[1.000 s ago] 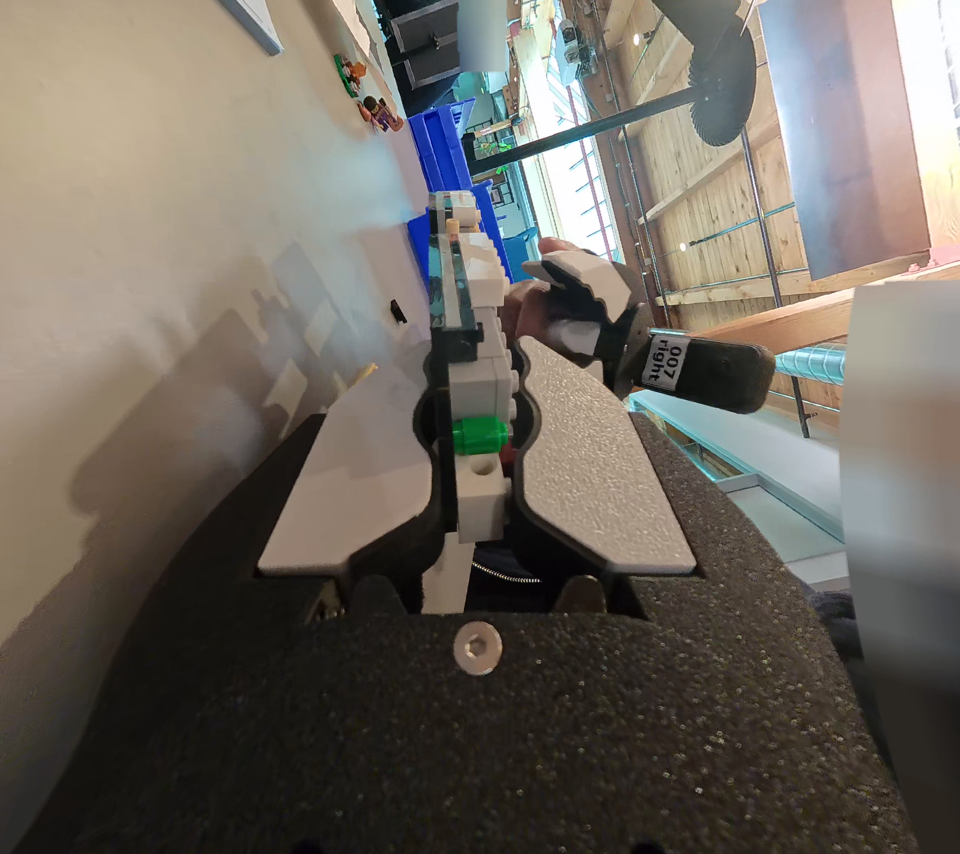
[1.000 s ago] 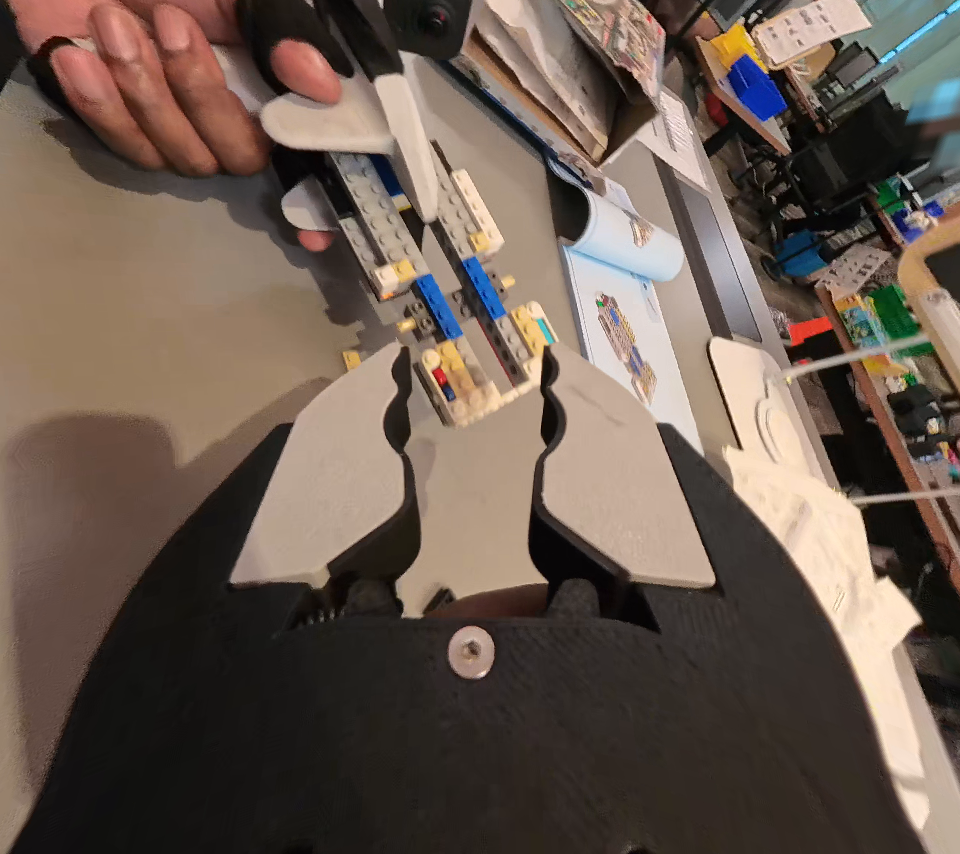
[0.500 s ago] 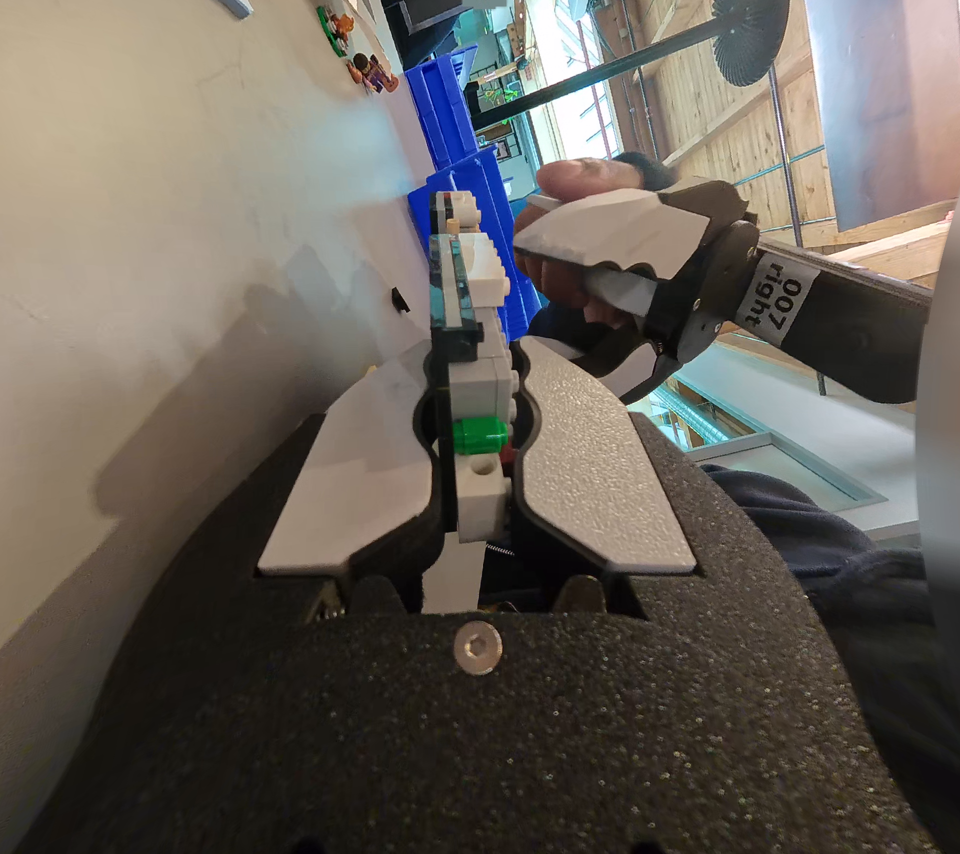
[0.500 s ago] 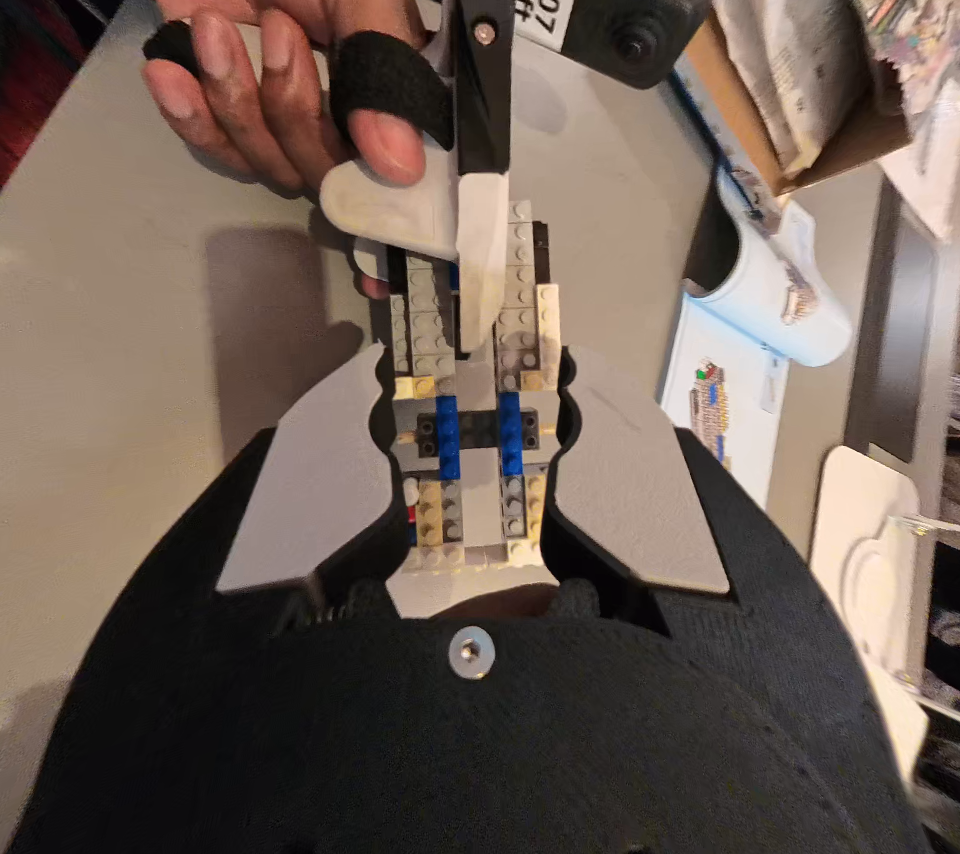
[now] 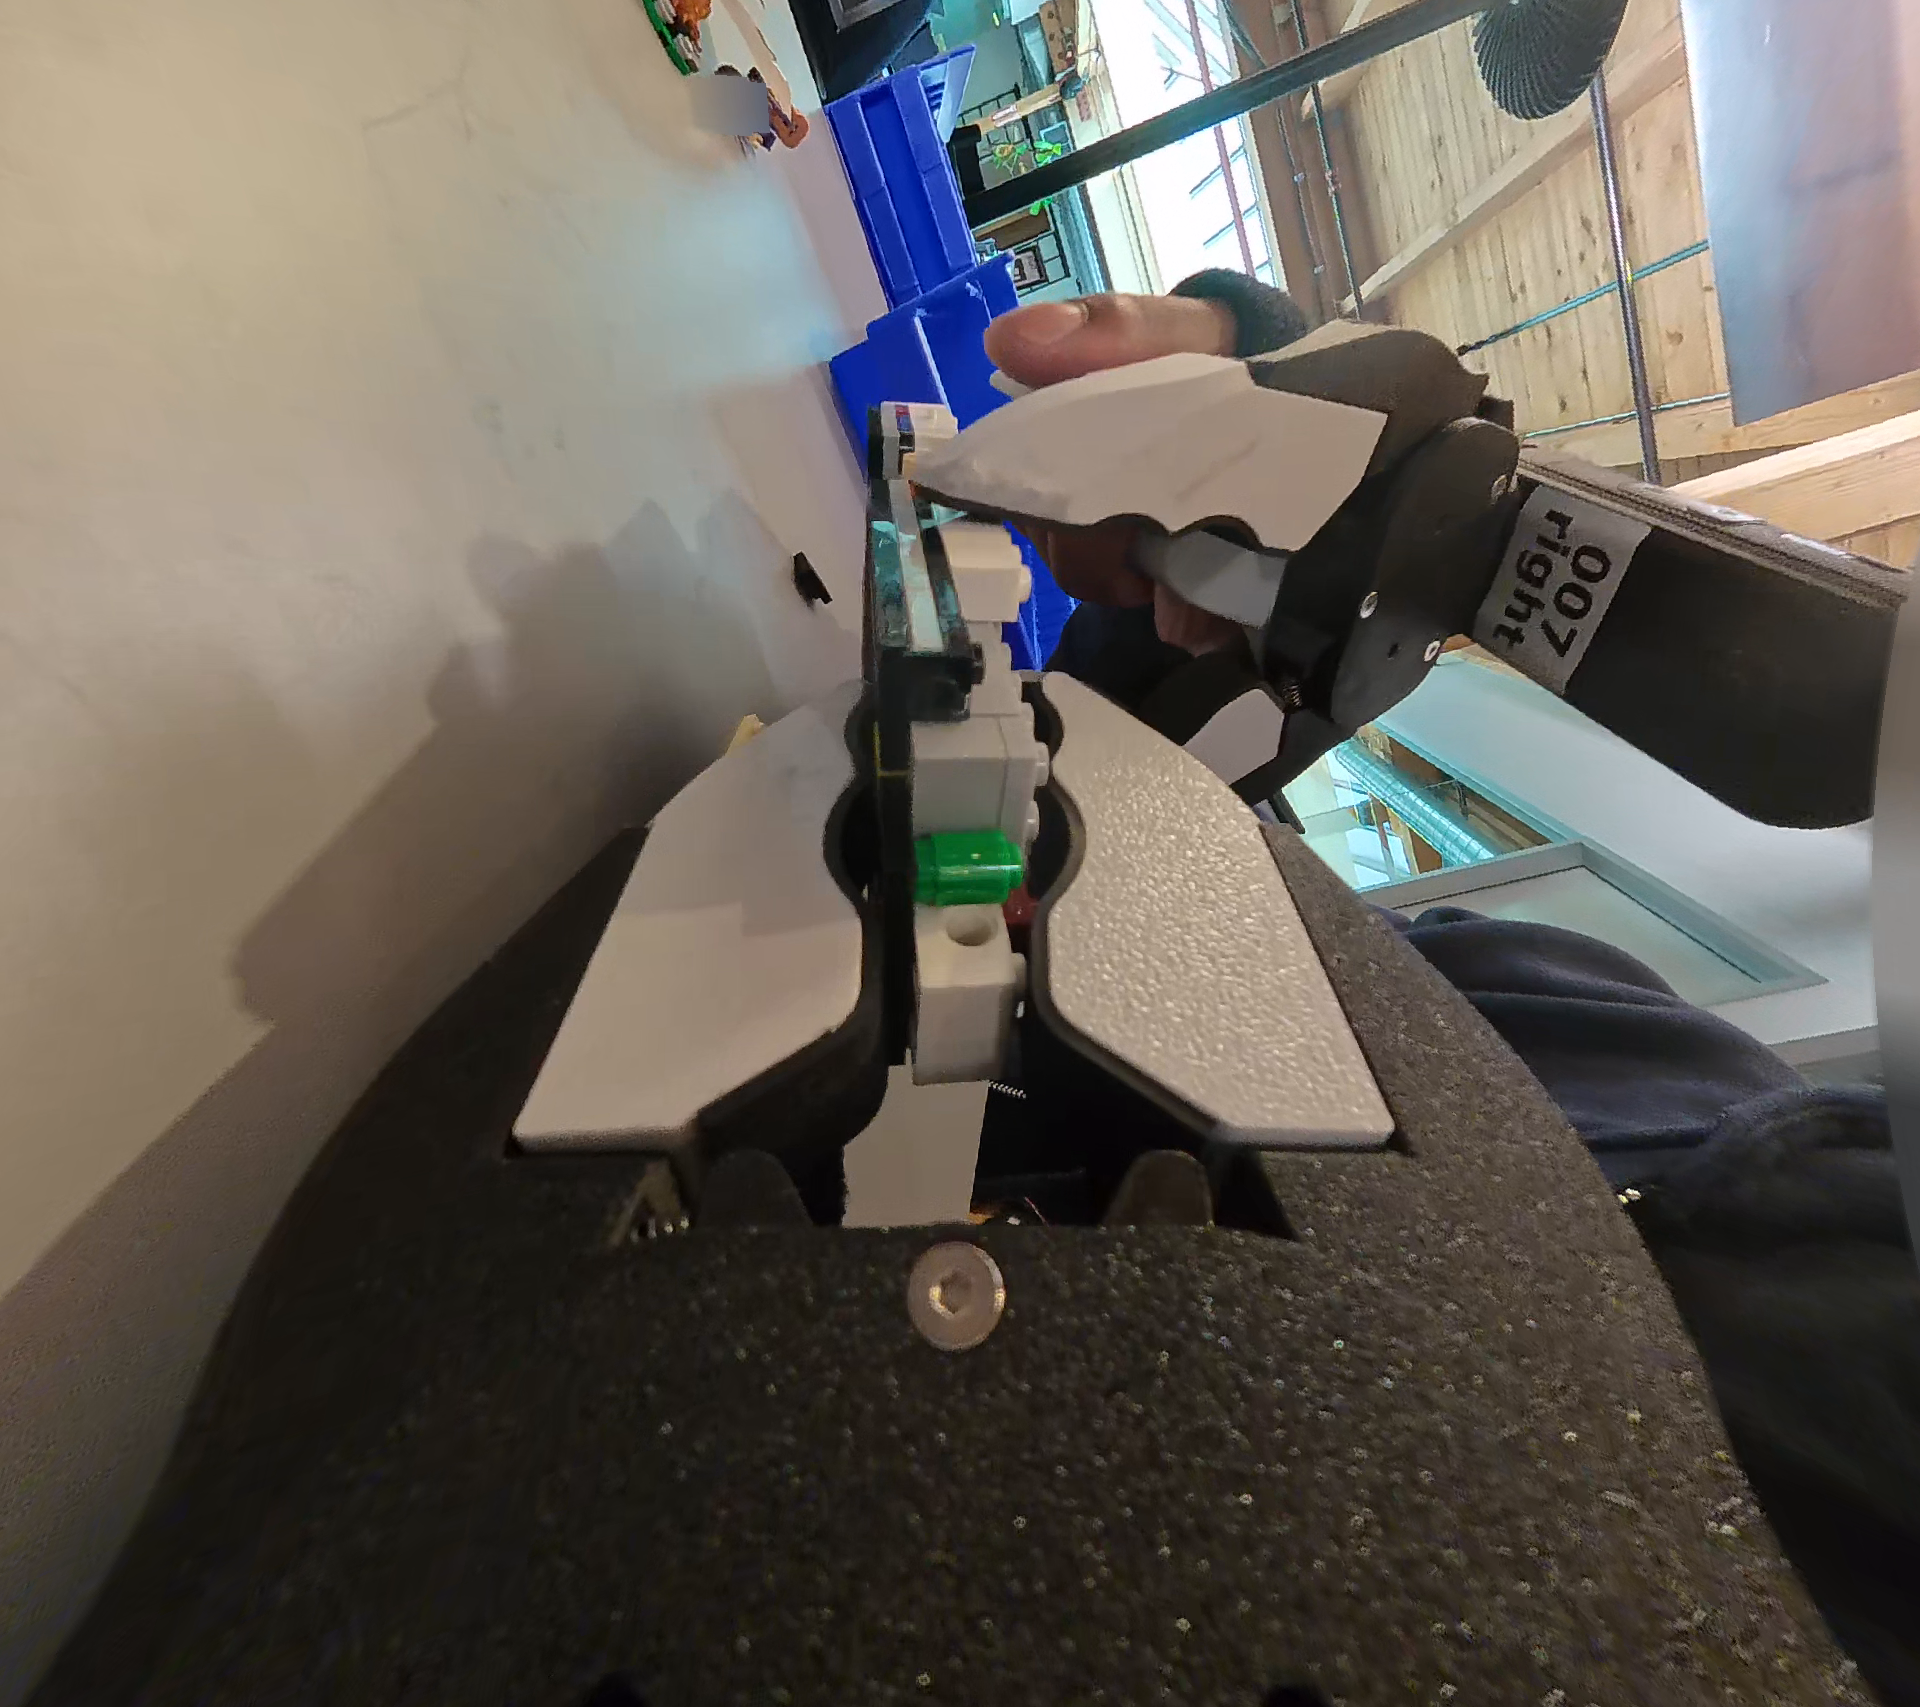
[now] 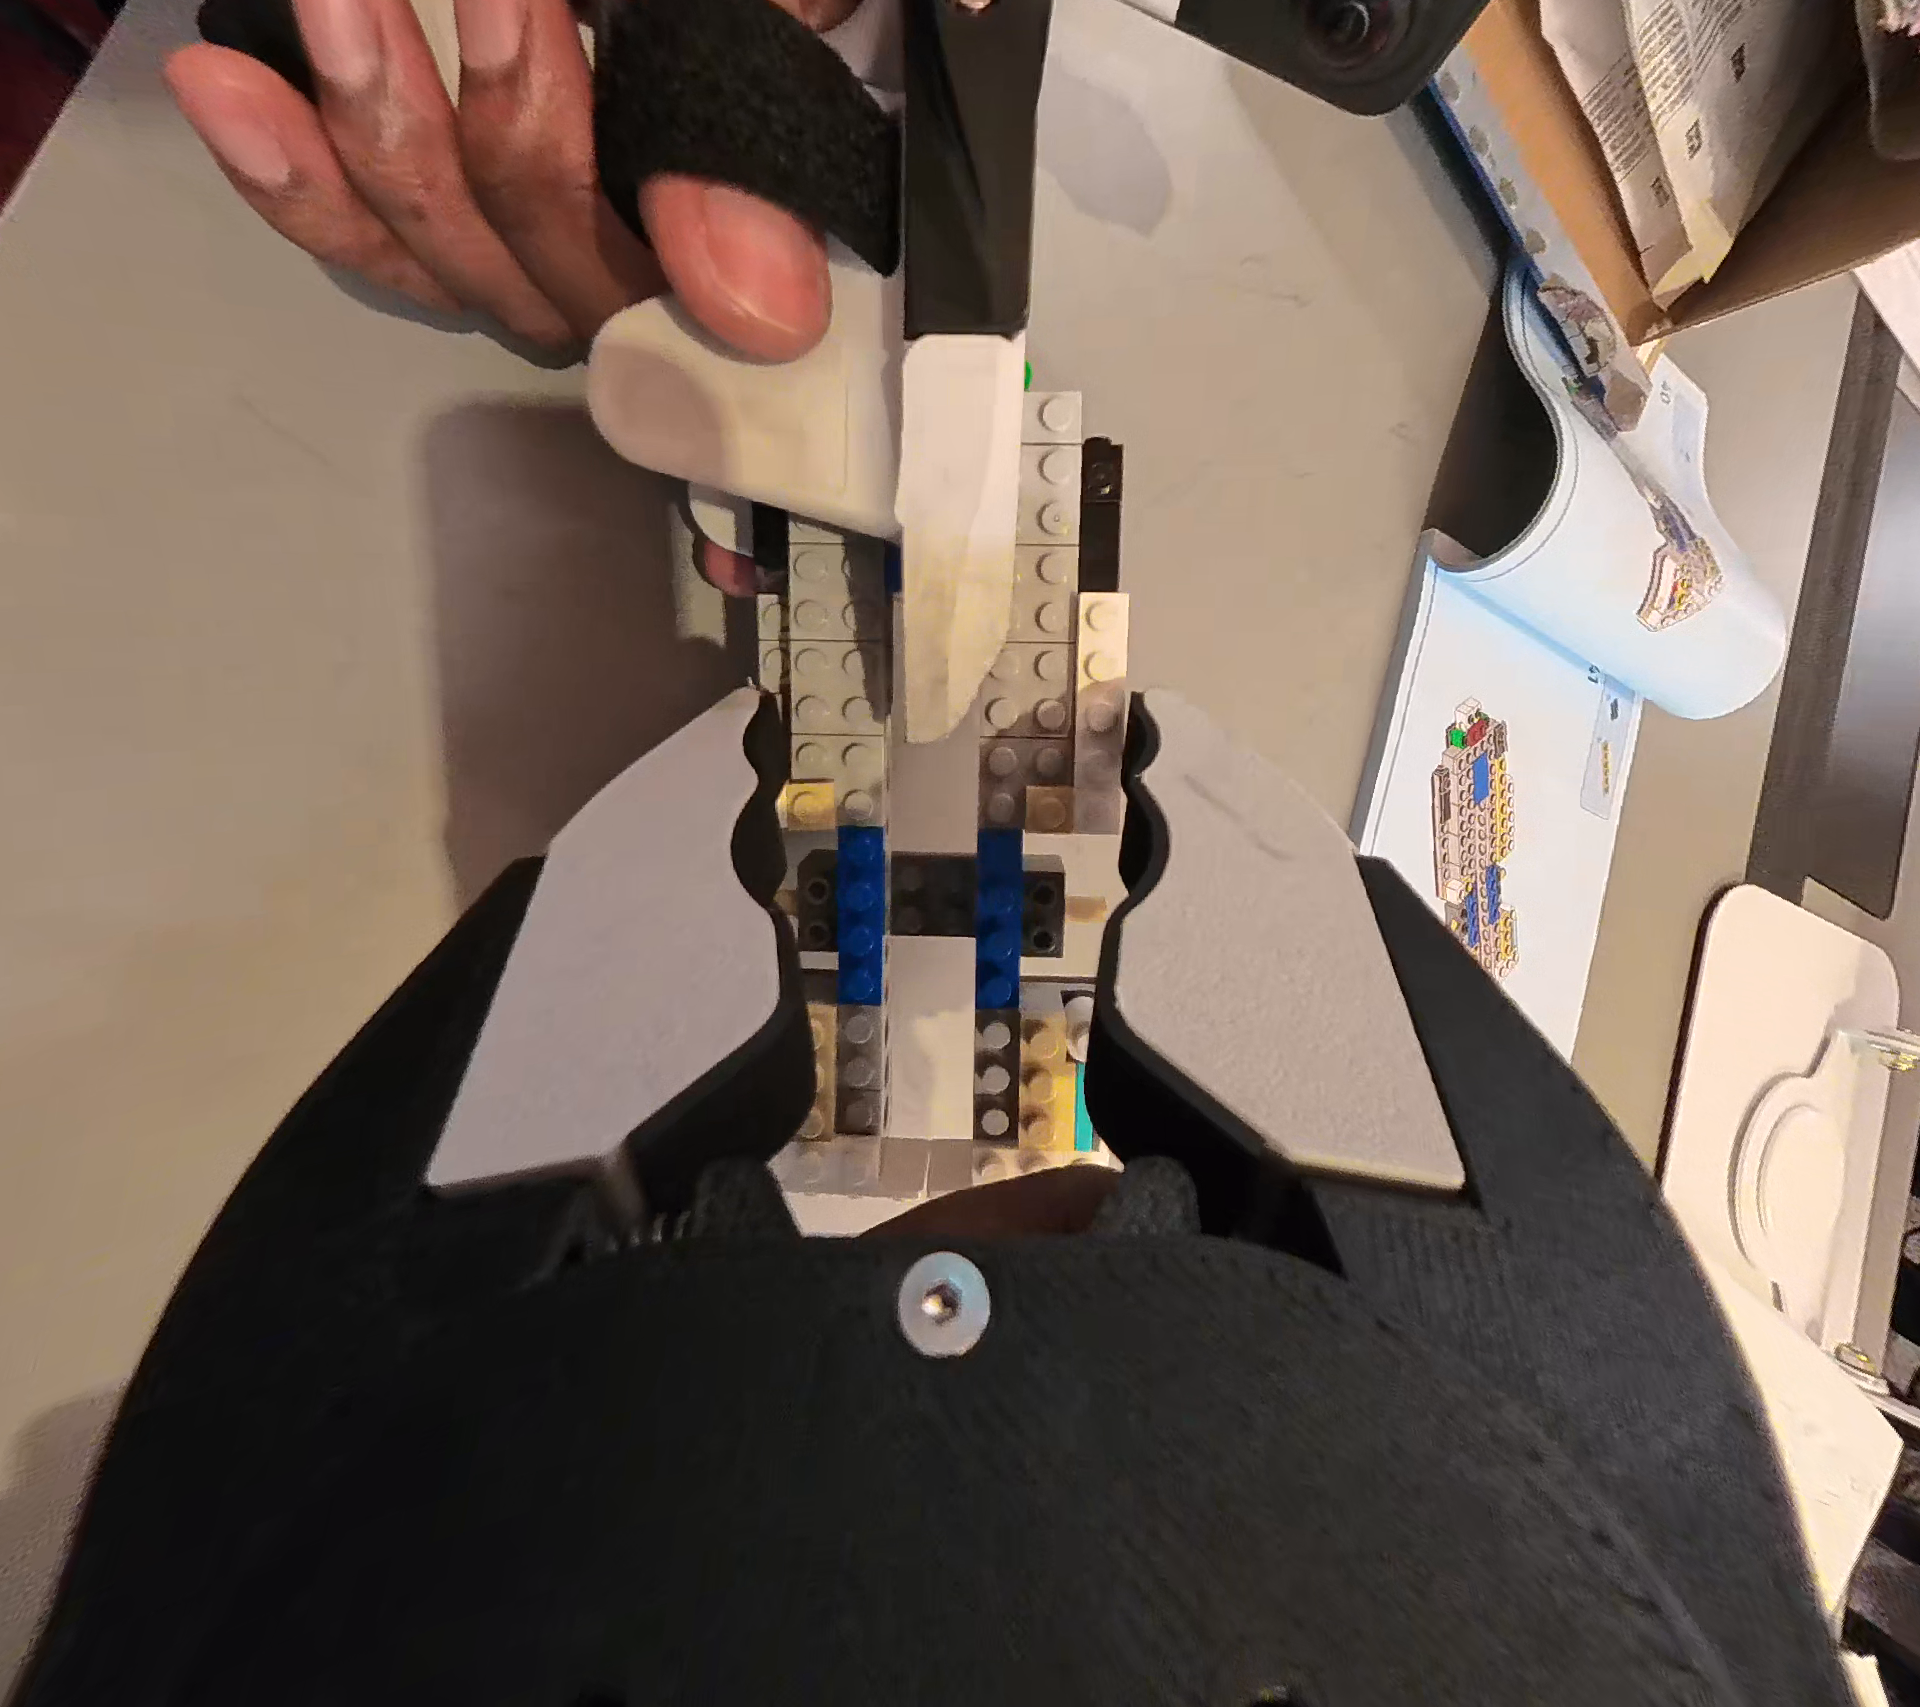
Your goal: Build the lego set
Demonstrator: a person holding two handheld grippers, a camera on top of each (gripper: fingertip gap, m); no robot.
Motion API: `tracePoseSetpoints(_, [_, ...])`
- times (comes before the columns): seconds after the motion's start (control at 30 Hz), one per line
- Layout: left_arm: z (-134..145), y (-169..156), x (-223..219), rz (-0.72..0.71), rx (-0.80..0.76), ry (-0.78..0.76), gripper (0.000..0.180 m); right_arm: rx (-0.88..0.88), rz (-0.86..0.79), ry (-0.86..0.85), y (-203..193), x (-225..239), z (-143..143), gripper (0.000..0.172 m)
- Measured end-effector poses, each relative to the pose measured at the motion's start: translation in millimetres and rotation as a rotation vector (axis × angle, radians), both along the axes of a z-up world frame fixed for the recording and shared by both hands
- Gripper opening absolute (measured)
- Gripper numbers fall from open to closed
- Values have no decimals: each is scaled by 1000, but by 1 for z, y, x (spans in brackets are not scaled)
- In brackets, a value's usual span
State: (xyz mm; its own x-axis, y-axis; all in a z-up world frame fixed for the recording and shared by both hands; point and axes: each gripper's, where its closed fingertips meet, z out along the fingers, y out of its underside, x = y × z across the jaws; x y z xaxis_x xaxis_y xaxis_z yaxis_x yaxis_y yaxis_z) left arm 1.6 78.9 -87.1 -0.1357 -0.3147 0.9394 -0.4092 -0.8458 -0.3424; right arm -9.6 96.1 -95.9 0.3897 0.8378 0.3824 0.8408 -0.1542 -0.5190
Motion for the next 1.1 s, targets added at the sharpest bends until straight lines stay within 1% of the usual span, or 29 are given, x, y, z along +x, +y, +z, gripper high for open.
tracePoseSetpoints(0.27, [2,1,-3,12,-19,-14,25,8,-23,17,2,0,4,61])
tracePoseSetpoints(0.4, [2,4,-2,29,-25,-15,24,43,-17,-18,3,-3,6,62])
tracePoseSetpoints(0.6, [0,3,-2,31,3,0,25,50,-11,-51,3,-6,2,64])
tracePoseSetpoints(0.77, [0,3,-1,36,6,-4,24,57,-7,-12,3,-10,8,63])
tracePoseSetpoints(0.87, [0,3,-1,31,7,-2,25,59,-11,-28,5,-9,5,62])
tracePoseSetpoints(1.1, [1,1,-1,31,24,-6,26,47,-14,0,7,-11,5,60])
